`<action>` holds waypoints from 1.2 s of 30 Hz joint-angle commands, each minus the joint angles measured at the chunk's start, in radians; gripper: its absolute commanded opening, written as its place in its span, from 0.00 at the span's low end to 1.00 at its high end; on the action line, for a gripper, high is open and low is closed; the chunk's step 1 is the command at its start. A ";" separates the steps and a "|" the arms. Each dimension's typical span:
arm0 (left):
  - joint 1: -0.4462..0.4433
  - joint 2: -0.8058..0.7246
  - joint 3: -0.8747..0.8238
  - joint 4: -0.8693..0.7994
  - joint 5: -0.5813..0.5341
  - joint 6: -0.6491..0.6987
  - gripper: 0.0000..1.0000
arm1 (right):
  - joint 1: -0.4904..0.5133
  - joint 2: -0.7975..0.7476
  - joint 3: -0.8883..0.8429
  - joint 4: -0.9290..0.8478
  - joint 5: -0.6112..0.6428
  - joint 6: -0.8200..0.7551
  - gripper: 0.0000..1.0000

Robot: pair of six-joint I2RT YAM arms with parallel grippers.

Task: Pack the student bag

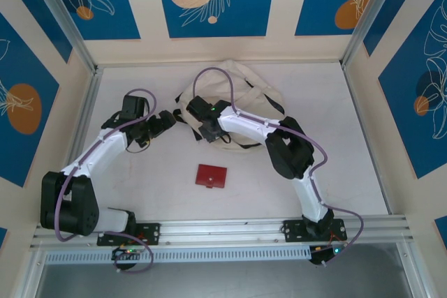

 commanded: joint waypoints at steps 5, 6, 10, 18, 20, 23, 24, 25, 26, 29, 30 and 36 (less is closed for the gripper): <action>0.017 -0.018 -0.010 0.006 0.017 -0.016 1.00 | -0.014 0.047 0.075 -0.019 0.040 -0.033 0.31; 0.019 -0.017 -0.010 0.006 0.017 -0.016 1.00 | -0.014 0.050 0.080 -0.021 0.040 -0.035 0.31; 0.019 -0.018 -0.009 0.007 0.021 -0.017 1.00 | -0.015 0.058 0.091 -0.027 0.038 -0.041 0.27; 0.021 -0.019 -0.008 0.009 0.031 -0.018 1.00 | -0.019 0.068 0.085 -0.042 0.035 -0.036 0.20; 0.022 -0.019 -0.007 0.008 0.035 -0.019 1.00 | -0.017 0.064 0.085 -0.046 0.045 -0.032 0.15; 0.022 -0.018 -0.006 0.017 0.060 -0.023 1.00 | -0.016 0.037 0.091 -0.052 0.066 -0.023 0.08; 0.022 -0.018 -0.006 0.026 0.078 -0.024 1.00 | -0.014 0.020 0.089 -0.054 0.078 -0.016 0.06; 0.021 -0.016 -0.006 0.035 0.101 -0.024 1.00 | -0.013 0.007 0.087 -0.054 0.086 -0.007 0.05; 0.020 -0.012 -0.005 0.048 0.129 -0.026 1.00 | -0.012 -0.016 0.084 -0.055 0.090 0.001 0.05; 0.016 0.003 0.002 0.090 0.230 -0.048 0.98 | -0.012 -0.086 0.065 -0.049 0.098 0.023 0.04; 0.011 0.010 0.007 0.106 0.260 -0.060 0.96 | -0.012 -0.110 0.057 -0.045 0.095 0.031 0.03; -0.048 0.067 0.034 0.207 0.333 -0.152 0.88 | -0.012 -0.195 0.035 -0.023 0.023 0.052 0.00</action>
